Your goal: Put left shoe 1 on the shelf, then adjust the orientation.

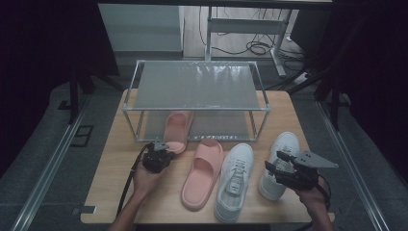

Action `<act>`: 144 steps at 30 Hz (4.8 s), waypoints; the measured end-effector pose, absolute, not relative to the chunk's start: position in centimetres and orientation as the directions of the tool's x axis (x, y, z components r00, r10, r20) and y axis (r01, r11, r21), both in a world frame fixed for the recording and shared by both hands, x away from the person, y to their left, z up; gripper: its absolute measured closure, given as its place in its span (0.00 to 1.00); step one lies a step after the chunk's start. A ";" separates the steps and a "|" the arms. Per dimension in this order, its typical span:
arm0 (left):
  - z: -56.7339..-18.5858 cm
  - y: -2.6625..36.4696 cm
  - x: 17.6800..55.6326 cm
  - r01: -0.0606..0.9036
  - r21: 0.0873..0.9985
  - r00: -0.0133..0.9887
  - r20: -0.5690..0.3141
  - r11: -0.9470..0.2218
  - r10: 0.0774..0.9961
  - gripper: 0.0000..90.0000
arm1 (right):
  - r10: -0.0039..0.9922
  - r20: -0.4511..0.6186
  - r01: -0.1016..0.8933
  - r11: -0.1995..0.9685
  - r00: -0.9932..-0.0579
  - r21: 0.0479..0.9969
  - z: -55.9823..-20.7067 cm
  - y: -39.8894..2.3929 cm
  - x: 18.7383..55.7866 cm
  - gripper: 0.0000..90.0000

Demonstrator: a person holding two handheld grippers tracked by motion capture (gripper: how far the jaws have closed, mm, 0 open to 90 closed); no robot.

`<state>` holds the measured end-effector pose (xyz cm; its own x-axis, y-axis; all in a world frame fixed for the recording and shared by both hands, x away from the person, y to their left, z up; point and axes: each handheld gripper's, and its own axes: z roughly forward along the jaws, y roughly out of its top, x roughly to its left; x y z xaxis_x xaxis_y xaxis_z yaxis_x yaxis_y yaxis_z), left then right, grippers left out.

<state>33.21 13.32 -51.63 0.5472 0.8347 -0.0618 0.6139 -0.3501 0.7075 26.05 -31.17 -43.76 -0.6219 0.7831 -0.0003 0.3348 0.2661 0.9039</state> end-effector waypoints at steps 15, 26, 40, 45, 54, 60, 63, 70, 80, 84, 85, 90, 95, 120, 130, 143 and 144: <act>-51.5 11.9 35.1 0.619 0.695 0.545 -0.043 -0.367 0.837 0.99 | 0.780 0.000 0.337 0.270 -0.625 0.902 -43.9 -31.0 26.1 0.43; -51.5 11.3 37.2 0.629 0.696 0.510 -0.035 -0.345 0.859 0.99 | 0.777 -0.001 0.340 0.277 -0.630 0.899 -44.0 -30.9 26.1 0.43; -51.9 10.7 38.7 0.622 0.714 0.473 -0.015 -0.322 0.881 0.99 | 0.778 -0.001 0.339 0.275 -0.628 0.900 -44.0 -31.0 26.2 0.43; -52.0 10.7 39.1 0.626 0.717 0.463 -0.027 -0.306 0.886 0.98 | 0.778 0.001 0.342 0.275 -0.628 0.899 -44.1 -30.9 26.2 0.43; -51.7 11.3 37.8 0.614 0.731 0.471 -0.039 -0.296 0.881 0.96 | 0.777 0.000 0.342 0.277 -0.629 0.898 -44.1 -31.0 26.2 0.43; -51.3 12.2 35.7 0.604 0.743 0.498 -0.068 -0.289 0.865 0.96 | 0.781 0.007 0.342 0.265 -0.625 0.901 -44.1 -31.0 26.2 0.43; -51.3 12.6 34.6 0.598 0.748 0.517 -0.088 -0.286 0.852 0.96 | 0.778 0.019 0.344 0.256 -0.628 0.903 -44.2 -31.0 26.3 0.43; -50.7 13.4 32.0 0.594 0.757 0.541 -0.126 -0.272 0.831 0.96 | 0.774 0.017 0.342 0.260 -0.633 0.903 -44.2 -30.8 26.2 0.43; -49.9 14.6 29.0 0.584 0.760 0.577 -0.142 -0.285 0.804 0.95 | 0.764 0.031 0.346 0.255 -0.644 0.903 -44.3 -30.5 26.2 0.43; -50.1 15.0 27.9 0.590 0.753 0.587 -0.153 -0.291 0.795 0.96 | 0.761 0.028 0.343 0.259 -0.648 0.903 -44.3 -30.3 26.2 0.43; -50.1 15.1 27.8 0.592 0.751 0.588 -0.154 -0.293 0.794 0.96 | 0.760 0.028 0.342 0.260 -0.650 0.903 -44.3 -30.3 26.1 0.43; -50.1 15.6 27.3 0.594 0.753 0.583 -0.161 -0.283 0.797 0.96 | 0.760 0.025 0.339 0.260 -0.649 0.904 -44.3 -30.4 26.2 0.43; -49.8 15.7 27.1 0.584 0.763 0.588 -0.162 -0.278 0.792 0.96 | 0.760 0.021 0.332 0.259 -0.650 0.907 -44.0 -30.4 26.0 0.43; -48.9 12.8 26.0 0.551 0.776 0.663 -0.183 -0.307 0.726 1.00 | 0.758 0.014 0.325 0.262 -0.652 0.909 -43.8 -30.4 25.9 0.43; -49.1 9.3 26.7 0.538 0.761 0.709 -0.176 -0.362 0.683 1.00 | 0.761 0.015 0.324 0.259 -0.649 0.910 -43.7 -30.4 25.8 0.43; -50.6 6.3 29.3 0.558 0.713 0.710 -0.145 -0.425 0.689 1.00 | 0.769 0.019 0.327 0.249 -0.639 0.912 -43.7 -30.9 25.9 0.43; -50.7 6.4 29.4 0.563 0.712 0.706 -0.148 -0.421 0.693 1.00 | 0.769 0.020 0.327 0.249 -0.639 0.912 -43.8 -30.9 25.9 0.43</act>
